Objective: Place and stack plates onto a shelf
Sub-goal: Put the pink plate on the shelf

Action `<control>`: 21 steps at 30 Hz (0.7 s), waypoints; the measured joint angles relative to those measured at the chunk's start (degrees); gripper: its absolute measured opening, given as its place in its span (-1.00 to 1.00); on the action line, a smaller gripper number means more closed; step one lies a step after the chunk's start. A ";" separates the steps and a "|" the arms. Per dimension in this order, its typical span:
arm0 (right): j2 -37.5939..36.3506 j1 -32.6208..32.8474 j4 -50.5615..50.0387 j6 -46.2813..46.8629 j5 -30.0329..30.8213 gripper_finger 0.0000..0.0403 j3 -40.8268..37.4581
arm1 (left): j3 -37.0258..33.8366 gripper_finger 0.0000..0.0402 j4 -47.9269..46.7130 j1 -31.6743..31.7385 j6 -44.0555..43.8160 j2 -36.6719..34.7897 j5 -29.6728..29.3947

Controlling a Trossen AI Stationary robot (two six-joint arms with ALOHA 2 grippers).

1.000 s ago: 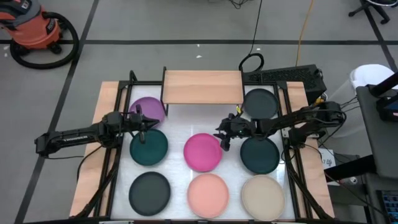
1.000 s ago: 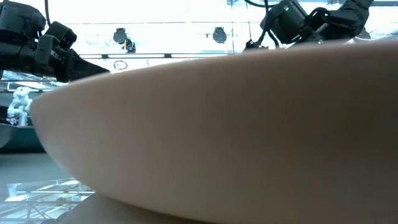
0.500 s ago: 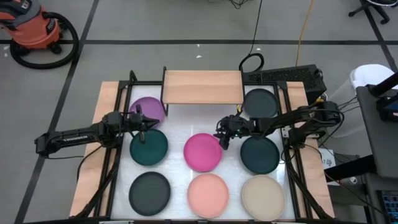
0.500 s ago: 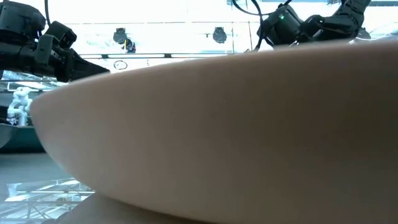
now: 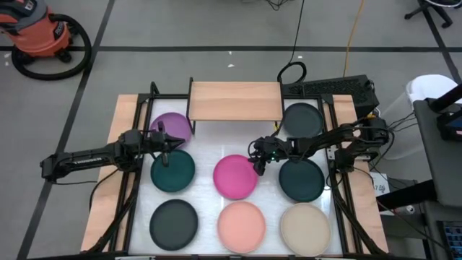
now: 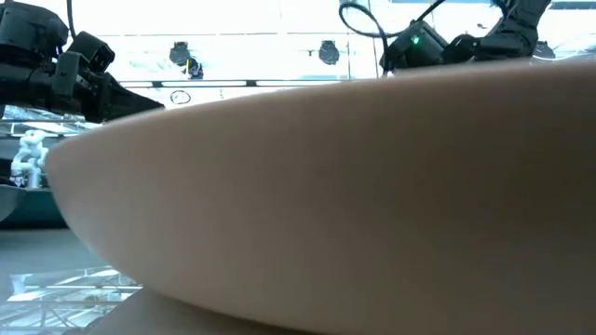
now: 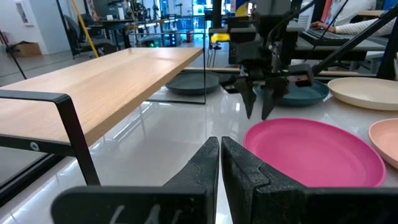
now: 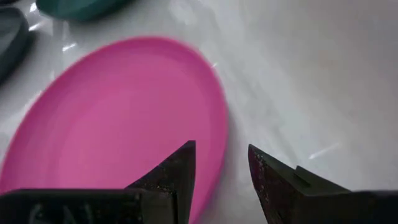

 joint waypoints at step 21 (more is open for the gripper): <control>5.28 -2.29 -0.90 -3.34 -2.73 -0.92 3.60 | 0.00 -0.88 -0.02 0.00 0.01 0.07 0.00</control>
